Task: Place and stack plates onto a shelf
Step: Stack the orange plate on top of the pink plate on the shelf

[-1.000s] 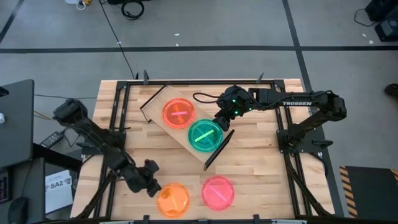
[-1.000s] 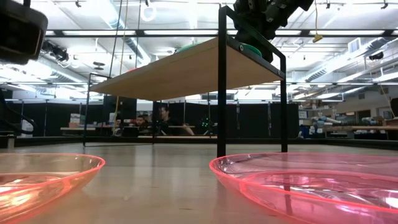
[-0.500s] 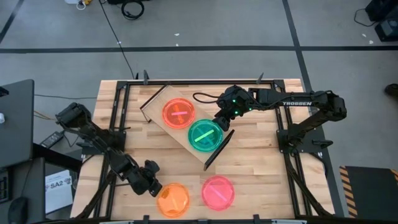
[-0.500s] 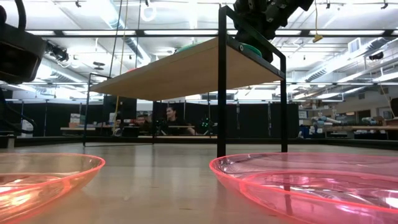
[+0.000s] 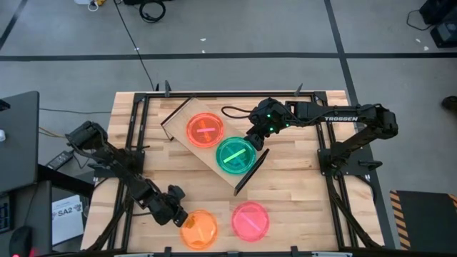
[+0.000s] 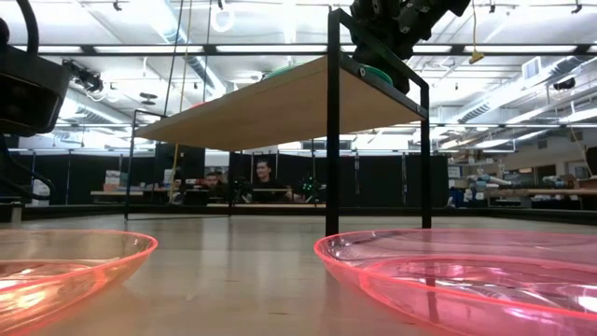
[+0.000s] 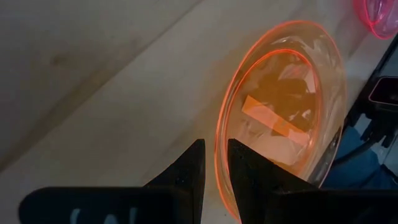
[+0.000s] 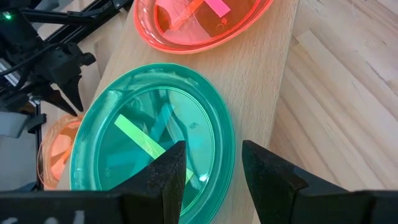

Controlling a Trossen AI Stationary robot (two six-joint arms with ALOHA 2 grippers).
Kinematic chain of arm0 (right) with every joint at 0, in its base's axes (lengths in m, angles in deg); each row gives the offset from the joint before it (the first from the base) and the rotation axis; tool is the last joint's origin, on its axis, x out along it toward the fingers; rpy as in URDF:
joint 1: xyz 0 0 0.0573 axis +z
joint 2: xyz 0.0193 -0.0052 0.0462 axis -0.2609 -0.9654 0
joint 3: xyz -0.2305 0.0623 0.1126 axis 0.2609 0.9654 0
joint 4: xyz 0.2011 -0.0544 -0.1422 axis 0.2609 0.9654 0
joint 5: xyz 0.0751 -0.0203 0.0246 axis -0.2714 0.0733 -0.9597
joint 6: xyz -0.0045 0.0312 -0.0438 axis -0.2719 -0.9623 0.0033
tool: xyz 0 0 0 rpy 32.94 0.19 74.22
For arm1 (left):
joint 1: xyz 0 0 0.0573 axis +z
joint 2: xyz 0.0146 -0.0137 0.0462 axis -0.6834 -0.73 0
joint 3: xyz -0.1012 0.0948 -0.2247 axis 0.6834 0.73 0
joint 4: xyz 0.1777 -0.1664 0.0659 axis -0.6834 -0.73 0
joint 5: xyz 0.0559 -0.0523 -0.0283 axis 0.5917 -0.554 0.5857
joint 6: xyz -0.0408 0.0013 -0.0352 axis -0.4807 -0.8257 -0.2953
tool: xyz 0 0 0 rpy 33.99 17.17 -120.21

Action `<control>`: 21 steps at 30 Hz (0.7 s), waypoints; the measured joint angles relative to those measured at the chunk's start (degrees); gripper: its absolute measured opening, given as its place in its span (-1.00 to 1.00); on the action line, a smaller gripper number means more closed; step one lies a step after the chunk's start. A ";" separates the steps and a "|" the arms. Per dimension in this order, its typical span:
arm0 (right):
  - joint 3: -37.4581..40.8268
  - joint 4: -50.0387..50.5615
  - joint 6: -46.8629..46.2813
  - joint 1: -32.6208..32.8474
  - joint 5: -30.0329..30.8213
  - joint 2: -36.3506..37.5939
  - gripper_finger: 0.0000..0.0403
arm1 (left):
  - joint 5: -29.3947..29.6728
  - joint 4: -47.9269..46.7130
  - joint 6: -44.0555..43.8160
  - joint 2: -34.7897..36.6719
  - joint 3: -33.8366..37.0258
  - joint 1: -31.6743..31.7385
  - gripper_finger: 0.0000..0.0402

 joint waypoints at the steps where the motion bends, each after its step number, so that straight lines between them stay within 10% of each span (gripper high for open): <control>1: 0.00 0.00 0.00 0.00 -0.02 0.00 -0.19 | 0.01 0.00 -0.01 0.00 0.00 -0.01 -0.62; 21: 0.00 -0.01 0.00 0.00 -0.01 0.00 -0.19 | 2.09 8.58 -0.03 -5.64 -0.02 -0.73 -0.63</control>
